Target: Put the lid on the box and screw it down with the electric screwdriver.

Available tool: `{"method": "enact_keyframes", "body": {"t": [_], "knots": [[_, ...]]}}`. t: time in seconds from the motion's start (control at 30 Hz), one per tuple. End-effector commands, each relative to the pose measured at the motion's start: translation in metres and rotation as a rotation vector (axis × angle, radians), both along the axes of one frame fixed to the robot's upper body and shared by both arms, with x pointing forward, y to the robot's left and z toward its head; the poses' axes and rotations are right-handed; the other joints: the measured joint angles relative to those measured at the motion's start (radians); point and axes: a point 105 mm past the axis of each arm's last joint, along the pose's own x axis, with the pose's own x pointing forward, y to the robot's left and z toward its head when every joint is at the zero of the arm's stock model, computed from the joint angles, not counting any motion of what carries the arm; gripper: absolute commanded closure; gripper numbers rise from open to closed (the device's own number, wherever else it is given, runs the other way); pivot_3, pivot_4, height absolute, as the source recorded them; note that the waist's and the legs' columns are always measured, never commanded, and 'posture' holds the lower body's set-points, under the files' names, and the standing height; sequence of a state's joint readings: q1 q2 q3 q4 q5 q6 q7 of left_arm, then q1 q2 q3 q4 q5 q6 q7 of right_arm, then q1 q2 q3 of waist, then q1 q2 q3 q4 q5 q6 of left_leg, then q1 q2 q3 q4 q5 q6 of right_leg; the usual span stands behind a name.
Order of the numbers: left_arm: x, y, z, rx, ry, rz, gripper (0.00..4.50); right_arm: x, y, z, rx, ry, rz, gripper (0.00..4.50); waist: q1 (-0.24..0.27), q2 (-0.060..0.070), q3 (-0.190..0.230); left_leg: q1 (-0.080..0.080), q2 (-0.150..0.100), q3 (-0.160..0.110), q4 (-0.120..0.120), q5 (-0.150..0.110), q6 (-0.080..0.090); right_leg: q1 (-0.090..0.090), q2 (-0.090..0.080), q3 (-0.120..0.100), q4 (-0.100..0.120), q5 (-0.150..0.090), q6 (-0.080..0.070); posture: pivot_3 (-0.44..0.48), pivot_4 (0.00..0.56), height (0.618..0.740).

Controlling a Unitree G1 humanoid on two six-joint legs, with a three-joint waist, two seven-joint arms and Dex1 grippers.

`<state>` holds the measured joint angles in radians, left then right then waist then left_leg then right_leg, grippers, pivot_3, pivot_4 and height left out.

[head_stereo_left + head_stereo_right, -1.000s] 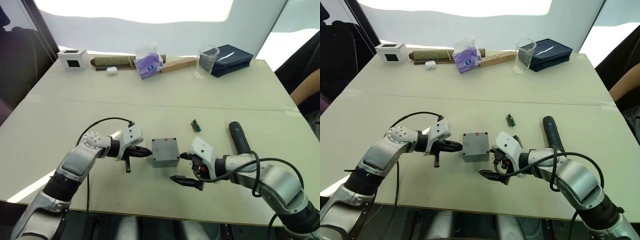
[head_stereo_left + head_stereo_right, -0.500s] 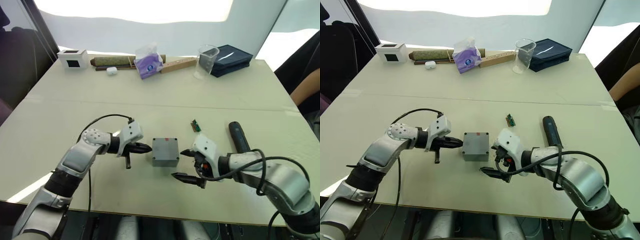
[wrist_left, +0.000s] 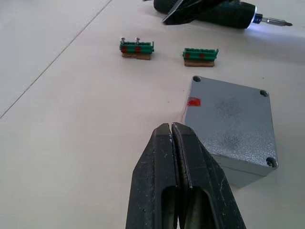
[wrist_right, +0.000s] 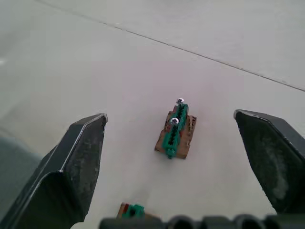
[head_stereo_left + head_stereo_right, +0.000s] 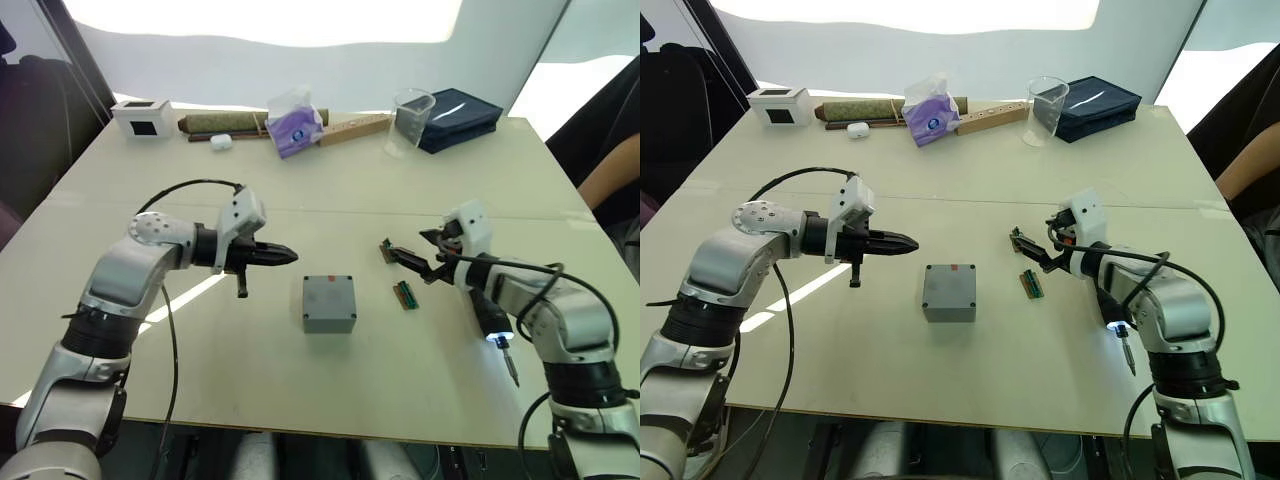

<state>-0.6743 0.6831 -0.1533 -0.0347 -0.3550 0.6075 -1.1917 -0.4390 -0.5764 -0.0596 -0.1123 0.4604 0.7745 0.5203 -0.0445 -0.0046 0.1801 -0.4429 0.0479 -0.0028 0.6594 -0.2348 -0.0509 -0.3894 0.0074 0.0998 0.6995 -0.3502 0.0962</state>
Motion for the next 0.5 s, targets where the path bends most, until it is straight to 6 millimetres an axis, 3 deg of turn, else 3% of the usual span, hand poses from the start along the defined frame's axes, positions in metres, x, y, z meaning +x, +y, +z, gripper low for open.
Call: {"method": "enact_keyframes", "body": {"t": [0.03, 0.13, 0.3, 0.5], "knots": [[0.006, -0.004, 0.012, -0.022, -0.059, 0.018, 4.50, 0.014, 0.003, 0.005, -0.020, -0.066, 0.003, 0.05, 0.001, 0.000, 0.000, 0.000, 0.000, 0.000, 0.000, 0.000, 0.000, 0.000, 0.000, 0.000, 0.000, 0.000, 0.000, 0.000, 0.150, 0.740], [0.003, -0.007, 0.010, -0.025, -0.054, 0.010, 4.50, 0.015, 0.007, -0.002, -0.056, -0.070, 0.021, 0.77, 0.001, 0.000, 0.000, 0.000, 0.000, 0.000, 0.001, 0.000, 0.000, 0.001, -0.001, 0.000, 0.000, 0.000, 0.000, 0.000, 0.150, 0.740], [0.002, -0.007, 0.005, -0.025, -0.046, 0.012, 4.50, 0.015, 0.012, -0.008, -0.079, -0.074, 0.038, 2.57, 0.001, 0.000, 0.000, 0.000, 0.000, 0.000, 0.001, 0.000, 0.000, 0.001, -0.001, 0.000, 0.000, 0.000, 0.000, 0.000, 0.150, 0.740], [0.000, -0.010, 0.002, -0.027, -0.040, 0.008, 4.50, 0.019, 0.013, -0.011, -0.093, -0.075, 0.035, 2.57, 0.001, 0.000, 0.000, 0.000, 0.000, 0.000, 0.001, 0.000, 0.000, 0.001, -0.001, 0.000, 0.001, 0.000, 0.000, 0.000, 0.150, 0.740]]}}
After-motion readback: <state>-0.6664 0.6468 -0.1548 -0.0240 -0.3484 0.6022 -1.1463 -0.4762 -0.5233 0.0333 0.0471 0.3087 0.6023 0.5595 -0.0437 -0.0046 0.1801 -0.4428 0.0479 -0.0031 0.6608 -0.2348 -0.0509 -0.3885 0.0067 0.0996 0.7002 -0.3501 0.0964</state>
